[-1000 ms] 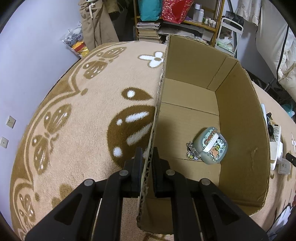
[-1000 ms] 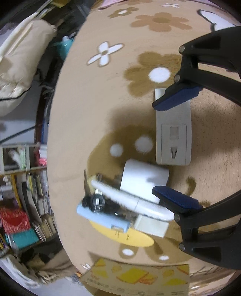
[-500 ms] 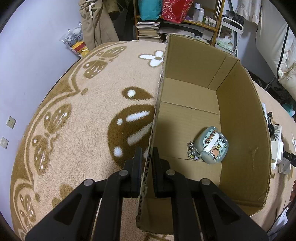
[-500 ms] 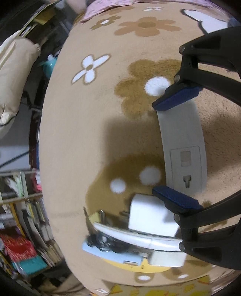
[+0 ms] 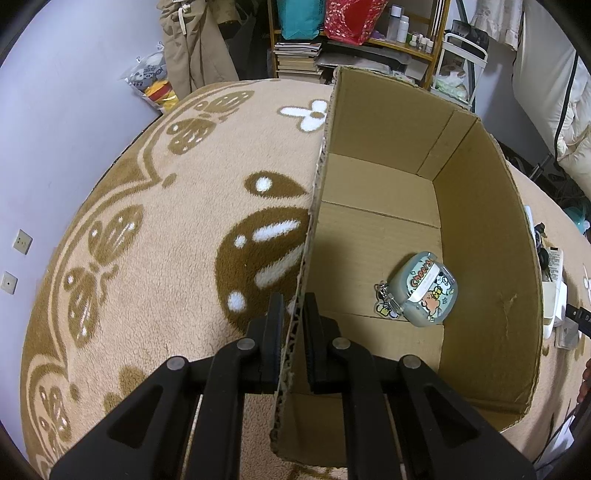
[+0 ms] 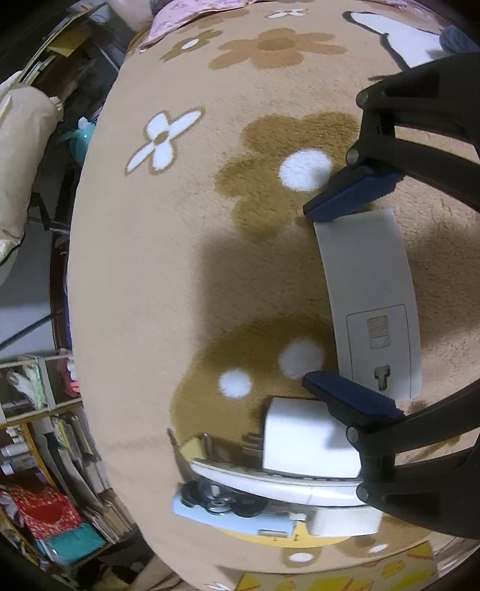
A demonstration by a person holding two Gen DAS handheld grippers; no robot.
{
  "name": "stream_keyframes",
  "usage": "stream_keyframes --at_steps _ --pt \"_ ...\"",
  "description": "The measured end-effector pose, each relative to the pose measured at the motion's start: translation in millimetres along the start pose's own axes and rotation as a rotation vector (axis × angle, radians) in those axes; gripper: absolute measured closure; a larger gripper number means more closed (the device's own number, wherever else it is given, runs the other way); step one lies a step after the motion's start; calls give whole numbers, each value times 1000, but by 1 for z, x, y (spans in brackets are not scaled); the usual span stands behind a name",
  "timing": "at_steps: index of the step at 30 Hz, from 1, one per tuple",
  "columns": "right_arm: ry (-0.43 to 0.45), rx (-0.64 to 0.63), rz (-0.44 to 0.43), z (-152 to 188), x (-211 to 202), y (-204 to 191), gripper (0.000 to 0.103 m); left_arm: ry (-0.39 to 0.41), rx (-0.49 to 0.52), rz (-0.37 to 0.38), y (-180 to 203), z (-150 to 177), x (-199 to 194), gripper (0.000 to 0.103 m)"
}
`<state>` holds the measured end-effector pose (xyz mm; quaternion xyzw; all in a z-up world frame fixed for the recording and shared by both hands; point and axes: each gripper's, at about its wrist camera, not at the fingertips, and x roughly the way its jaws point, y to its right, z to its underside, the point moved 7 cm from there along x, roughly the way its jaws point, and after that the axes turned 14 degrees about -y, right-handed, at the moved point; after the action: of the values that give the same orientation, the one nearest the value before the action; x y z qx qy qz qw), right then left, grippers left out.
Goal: Organize rigid objects
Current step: 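Grasp the white socket plate with the right tool and lift it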
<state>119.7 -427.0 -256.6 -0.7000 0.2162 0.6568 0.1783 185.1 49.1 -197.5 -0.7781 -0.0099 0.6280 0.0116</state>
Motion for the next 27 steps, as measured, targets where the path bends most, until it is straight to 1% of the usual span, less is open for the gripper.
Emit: stream_keyframes --at_steps 6,7,9,13,14,16,19,20,22,25,26,27 --pt "-29 -22 24 8 3 -4 13 0 1 -2 0 0 0 93" --pt "-36 -19 23 9 4 -4 11 1 2 -3 0 0 0 93" --pt "-45 -4 16 13 6 -4 11 1 3 -3 0 0 0 93" --pt "-19 25 74 21 0 0 9 -1 0 0 0 1 0 93" --pt "-23 33 76 23 0 0 7 -1 0 0 0 1 0 93" --pt "-38 39 72 27 -1 -2 6 -1 2 -2 0 1 0 93" --pt "-39 36 111 33 -3 -2 4 -1 1 -1 0 1 0 93" --pt "-46 35 111 35 -2 -3 4 -1 1 0 0 1 0 93" --pt "-72 38 82 39 1 -7 4 -1 0 -1 1 1 0 93" --pt "-126 79 8 51 9 -9 5 -2 -2 1 1 1 0 93" --pt "-152 95 -27 55 13 -10 11 -3 -3 1 1 1 0 93" --pt "-161 105 -51 57 15 -11 15 -3 -3 1 1 1 0 93"
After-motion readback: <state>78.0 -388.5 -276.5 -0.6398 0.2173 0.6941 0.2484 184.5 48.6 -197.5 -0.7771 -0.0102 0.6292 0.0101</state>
